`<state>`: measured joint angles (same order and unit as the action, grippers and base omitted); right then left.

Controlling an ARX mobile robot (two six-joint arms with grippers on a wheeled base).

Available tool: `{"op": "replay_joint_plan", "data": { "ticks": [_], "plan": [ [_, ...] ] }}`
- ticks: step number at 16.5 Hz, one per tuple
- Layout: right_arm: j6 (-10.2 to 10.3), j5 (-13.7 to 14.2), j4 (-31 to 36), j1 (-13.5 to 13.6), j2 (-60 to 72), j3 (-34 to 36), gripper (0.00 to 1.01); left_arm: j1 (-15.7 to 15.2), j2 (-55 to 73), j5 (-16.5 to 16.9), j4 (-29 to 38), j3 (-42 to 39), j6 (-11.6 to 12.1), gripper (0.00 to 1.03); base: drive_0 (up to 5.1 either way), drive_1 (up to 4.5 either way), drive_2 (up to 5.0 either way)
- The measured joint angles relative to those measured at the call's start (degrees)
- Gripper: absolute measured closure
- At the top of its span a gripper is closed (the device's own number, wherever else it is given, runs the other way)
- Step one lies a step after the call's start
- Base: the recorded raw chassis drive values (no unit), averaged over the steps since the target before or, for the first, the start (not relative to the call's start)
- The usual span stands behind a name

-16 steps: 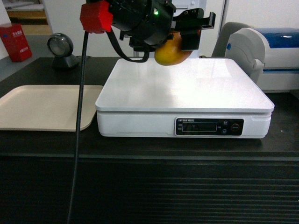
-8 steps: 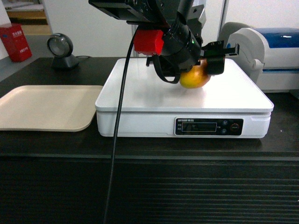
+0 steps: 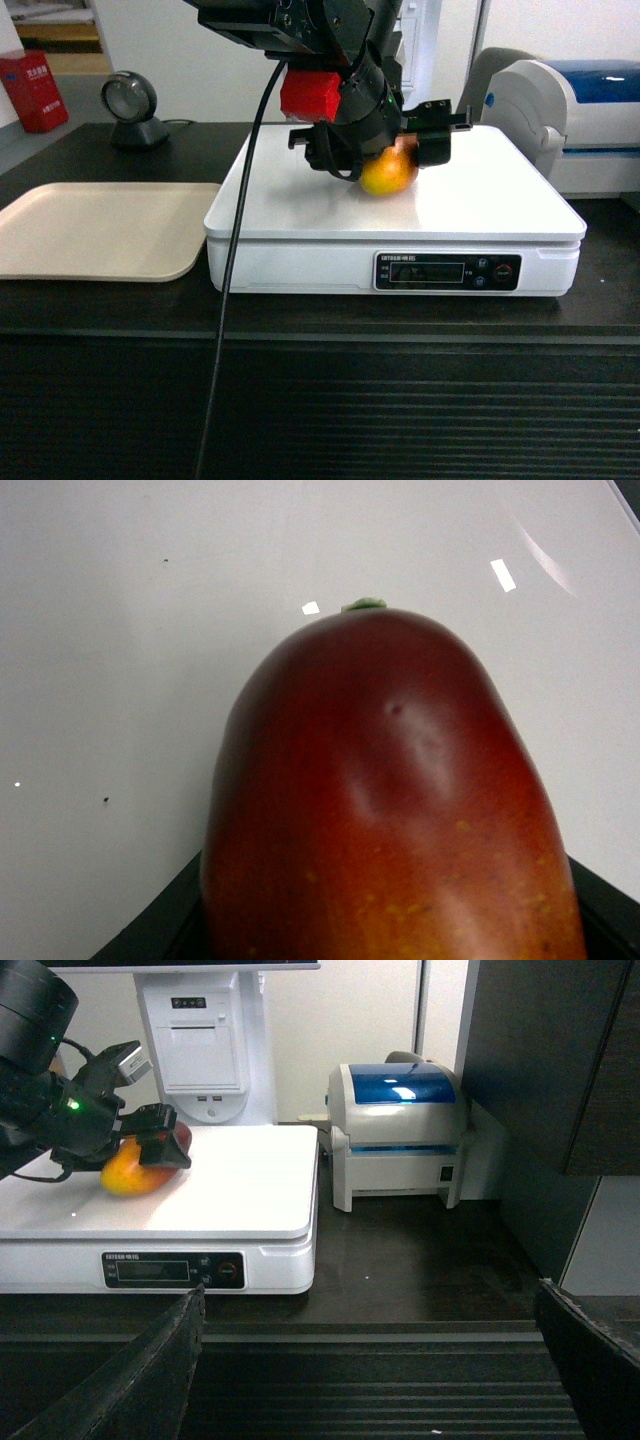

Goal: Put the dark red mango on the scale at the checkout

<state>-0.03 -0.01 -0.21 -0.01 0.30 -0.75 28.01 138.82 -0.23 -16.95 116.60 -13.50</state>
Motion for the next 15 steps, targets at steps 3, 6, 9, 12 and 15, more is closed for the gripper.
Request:
{"op": "replay_joint_plan", "data": {
  "ticks": [3,6,9,12,15],
  "plan": [
    [0.00,0.00,0.00,0.00,0.00,0.00,0.03,0.07,0.00,0.24,-0.02,0.46,0.11,0.04,0.0,0.00,0.0],
    [0.00,0.00,0.00,0.00,0.00,0.00,0.03,-0.11,-0.07,0.39,1.88,0.46,0.61,0.05,0.0,0.00,0.0],
    [0.00,0.00,-0.02,0.00,0.00,0.00,0.03,-0.37,-3.67,1.27,5.75,-2.75,1.97,0.05,0.0,0.00,0.0],
    [0.00,0.02,0.00,0.00,0.00,0.00,0.03,-0.92,-10.32,1.16,13.68,-7.48,3.72,0.05,0.0,0.00,0.0],
    [0.00,0.00,0.00,0.00,0.00,0.00,0.03,-1.90,-20.79,8.81,28.46,-19.17,3.61,0.05,0.0,0.00,0.0]
  ]
}}
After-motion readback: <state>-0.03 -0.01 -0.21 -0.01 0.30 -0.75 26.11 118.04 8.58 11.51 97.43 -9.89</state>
